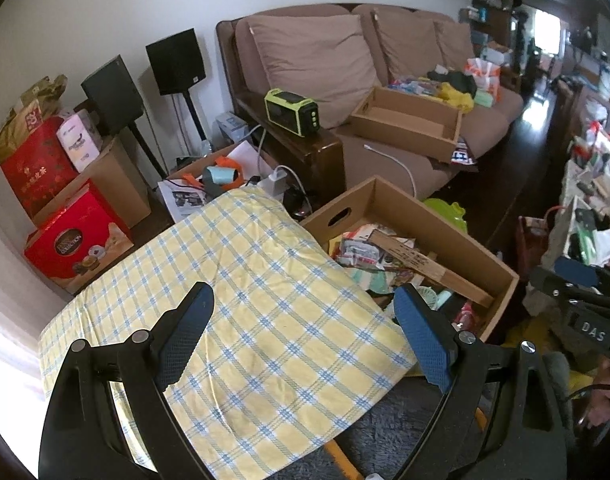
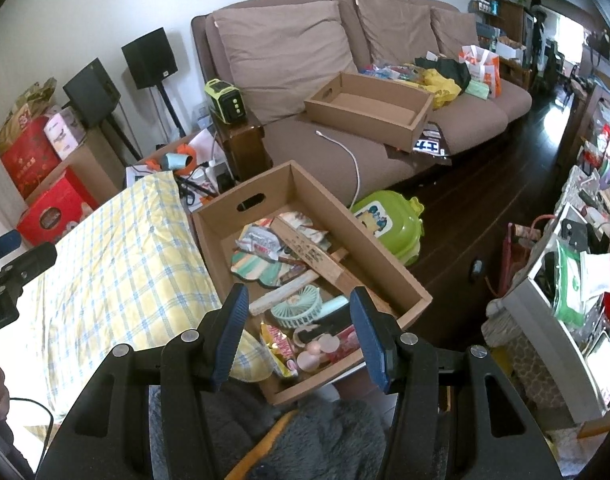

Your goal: Organize objects

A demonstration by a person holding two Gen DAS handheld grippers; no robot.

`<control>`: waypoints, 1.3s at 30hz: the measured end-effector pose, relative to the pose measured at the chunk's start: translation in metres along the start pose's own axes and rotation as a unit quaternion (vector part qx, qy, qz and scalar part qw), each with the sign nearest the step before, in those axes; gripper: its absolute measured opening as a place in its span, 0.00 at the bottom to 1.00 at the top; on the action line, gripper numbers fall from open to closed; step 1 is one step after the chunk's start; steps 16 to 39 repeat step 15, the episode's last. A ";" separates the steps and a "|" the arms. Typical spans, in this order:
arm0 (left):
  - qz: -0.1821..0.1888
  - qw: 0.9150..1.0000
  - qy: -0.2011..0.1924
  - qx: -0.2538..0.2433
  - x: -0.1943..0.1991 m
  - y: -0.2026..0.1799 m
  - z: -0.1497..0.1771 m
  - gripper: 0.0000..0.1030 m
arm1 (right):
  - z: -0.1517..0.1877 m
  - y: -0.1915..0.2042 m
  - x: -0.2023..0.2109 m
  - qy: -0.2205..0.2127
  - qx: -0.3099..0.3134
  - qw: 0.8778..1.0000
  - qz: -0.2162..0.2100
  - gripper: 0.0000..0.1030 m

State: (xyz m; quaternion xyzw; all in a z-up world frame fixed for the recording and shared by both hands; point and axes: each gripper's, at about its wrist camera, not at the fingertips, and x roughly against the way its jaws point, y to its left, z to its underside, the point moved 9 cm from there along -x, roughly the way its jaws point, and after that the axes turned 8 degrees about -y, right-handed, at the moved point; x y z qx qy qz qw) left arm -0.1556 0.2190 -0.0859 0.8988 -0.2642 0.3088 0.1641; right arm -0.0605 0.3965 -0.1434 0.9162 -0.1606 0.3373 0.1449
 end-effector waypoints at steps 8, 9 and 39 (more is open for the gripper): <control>0.012 1.000 0.004 -0.006 0.001 -0.007 0.000 0.88 | 0.000 0.000 -0.001 0.001 0.001 1.000 -0.001 0.52; 0.014 1.000 0.006 -0.006 0.001 -0.008 0.001 0.87 | 0.000 0.000 -0.001 0.001 0.000 1.000 -0.001 0.52; 0.023 1.000 0.017 -0.003 0.000 -0.012 0.005 0.84 | 0.000 0.000 0.000 0.002 0.000 1.000 -0.003 0.52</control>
